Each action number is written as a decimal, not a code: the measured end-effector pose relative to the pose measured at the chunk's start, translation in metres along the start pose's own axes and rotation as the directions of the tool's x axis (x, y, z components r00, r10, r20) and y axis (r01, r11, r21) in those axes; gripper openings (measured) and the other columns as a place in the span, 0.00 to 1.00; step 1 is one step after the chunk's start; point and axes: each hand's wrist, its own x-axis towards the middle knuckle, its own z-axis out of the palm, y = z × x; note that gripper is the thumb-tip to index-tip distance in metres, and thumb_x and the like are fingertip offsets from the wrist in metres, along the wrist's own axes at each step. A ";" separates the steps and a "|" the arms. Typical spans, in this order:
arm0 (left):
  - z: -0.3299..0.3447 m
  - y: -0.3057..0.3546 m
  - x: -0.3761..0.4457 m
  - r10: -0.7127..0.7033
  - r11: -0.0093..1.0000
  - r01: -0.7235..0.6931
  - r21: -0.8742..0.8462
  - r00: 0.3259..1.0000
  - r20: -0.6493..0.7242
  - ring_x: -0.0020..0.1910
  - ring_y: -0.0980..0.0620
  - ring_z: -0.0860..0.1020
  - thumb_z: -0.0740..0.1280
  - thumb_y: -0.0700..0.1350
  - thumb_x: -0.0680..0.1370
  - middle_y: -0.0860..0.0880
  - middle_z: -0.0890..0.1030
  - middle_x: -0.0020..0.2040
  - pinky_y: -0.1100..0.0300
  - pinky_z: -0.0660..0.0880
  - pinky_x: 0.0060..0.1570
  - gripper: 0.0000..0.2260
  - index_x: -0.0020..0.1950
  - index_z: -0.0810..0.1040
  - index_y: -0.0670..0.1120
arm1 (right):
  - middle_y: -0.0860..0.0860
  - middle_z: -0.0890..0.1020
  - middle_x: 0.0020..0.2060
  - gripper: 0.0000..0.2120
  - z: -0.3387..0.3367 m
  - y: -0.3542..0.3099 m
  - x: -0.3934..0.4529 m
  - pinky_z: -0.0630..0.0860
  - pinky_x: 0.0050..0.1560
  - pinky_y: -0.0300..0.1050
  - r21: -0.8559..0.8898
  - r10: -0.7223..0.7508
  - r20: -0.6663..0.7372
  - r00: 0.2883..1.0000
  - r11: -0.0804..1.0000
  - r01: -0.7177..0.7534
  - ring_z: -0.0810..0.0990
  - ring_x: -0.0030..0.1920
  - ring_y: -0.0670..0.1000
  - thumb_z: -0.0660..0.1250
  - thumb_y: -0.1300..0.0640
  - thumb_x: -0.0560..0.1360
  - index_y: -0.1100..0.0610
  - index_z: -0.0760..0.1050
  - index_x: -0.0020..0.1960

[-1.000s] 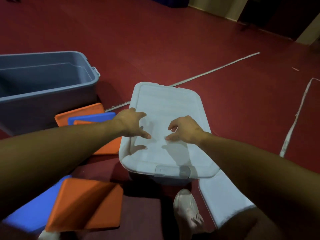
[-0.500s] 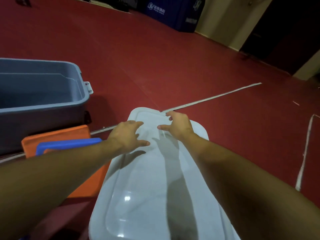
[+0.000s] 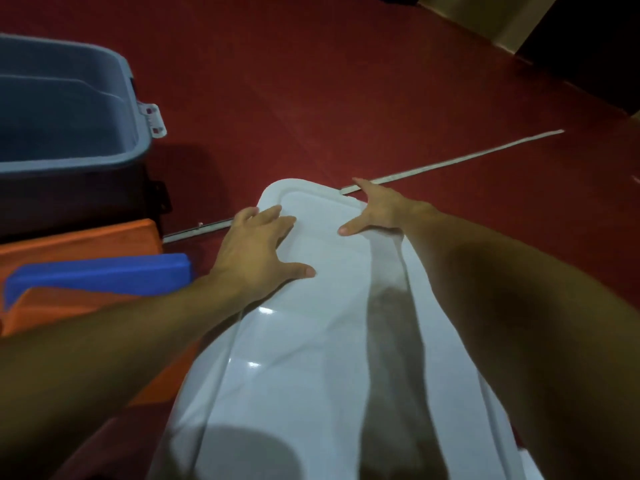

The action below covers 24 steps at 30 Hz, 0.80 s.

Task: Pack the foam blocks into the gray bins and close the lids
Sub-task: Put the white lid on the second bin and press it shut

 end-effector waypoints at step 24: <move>-0.008 0.004 -0.013 -0.040 0.999 0.040 -0.031 0.999 0.020 0.77 0.46 0.57 0.74 0.68 0.64 0.51 0.62 0.78 0.51 0.58 0.73 0.45 0.76 0.65 0.52 | 0.55 0.70 0.71 0.49 0.030 -0.009 -0.047 0.65 0.69 0.49 -0.023 0.000 -0.348 0.938 1.000 -0.009 0.67 0.71 0.57 0.76 0.36 0.64 0.51 0.59 0.77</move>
